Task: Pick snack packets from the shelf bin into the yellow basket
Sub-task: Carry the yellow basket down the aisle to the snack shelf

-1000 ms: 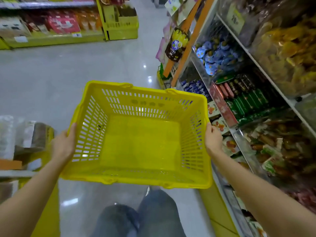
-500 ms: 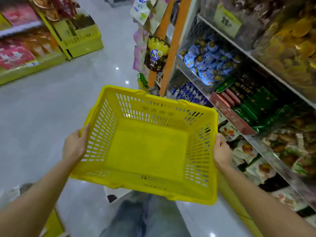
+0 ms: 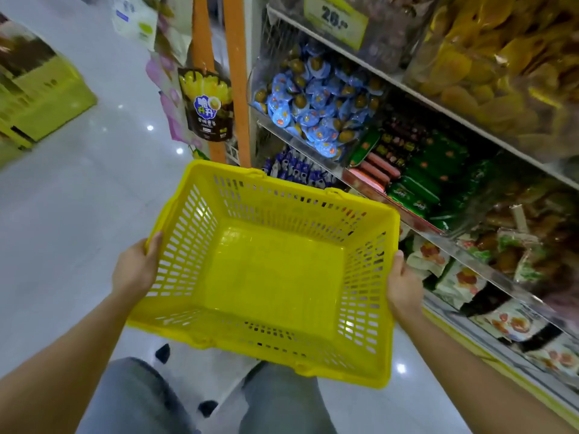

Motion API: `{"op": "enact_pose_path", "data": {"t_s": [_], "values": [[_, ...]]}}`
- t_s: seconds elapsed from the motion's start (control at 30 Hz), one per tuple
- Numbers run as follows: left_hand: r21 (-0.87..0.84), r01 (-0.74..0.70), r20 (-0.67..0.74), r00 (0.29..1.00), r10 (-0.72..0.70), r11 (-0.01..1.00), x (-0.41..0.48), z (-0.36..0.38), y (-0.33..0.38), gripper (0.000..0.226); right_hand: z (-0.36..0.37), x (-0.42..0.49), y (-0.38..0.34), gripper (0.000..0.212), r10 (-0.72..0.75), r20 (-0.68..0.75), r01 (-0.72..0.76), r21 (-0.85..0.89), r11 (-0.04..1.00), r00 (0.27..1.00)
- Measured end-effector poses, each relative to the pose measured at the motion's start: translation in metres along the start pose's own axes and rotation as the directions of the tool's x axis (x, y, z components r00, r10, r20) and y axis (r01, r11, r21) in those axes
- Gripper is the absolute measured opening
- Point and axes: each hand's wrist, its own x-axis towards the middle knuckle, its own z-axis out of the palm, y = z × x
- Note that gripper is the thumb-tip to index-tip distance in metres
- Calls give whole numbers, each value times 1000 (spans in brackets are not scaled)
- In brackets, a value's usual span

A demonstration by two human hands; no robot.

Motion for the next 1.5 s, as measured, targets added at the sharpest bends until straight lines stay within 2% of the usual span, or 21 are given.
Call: {"op": "enact_pose_path", "data": {"t_s": [0.23,0.37,0.53,0.73,0.97,1.27,1.5], "values": [[41,-76,45,996,74,996,47,11,11,54,18,-11,0,53,39,-57,-34,88,996,998],[49,-73,104,992,68,996,81,14,4,59,46,-18,-6,52,83,-132,-69,102,992,988],[92,-62,182,982,44,994,136,26,-16,61,97,-29,-17,49,130,-210,-105,127,986,969],[119,-88,208,976,62,989,203,58,-53,63,173,-26,-18,46,150,-231,-132,89,987,961],[78,-126,79,990,120,989,257,125,-105,58,268,4,15,41,189,-231,-162,132,978,954],[5,-164,92,982,163,986,300,243,-165,50,366,53,91,48,225,-216,-197,145,970,950],[-8,-177,109,978,177,984,317,316,-197,52,414,95,138,49,215,-204,-208,58,977,955]]}}
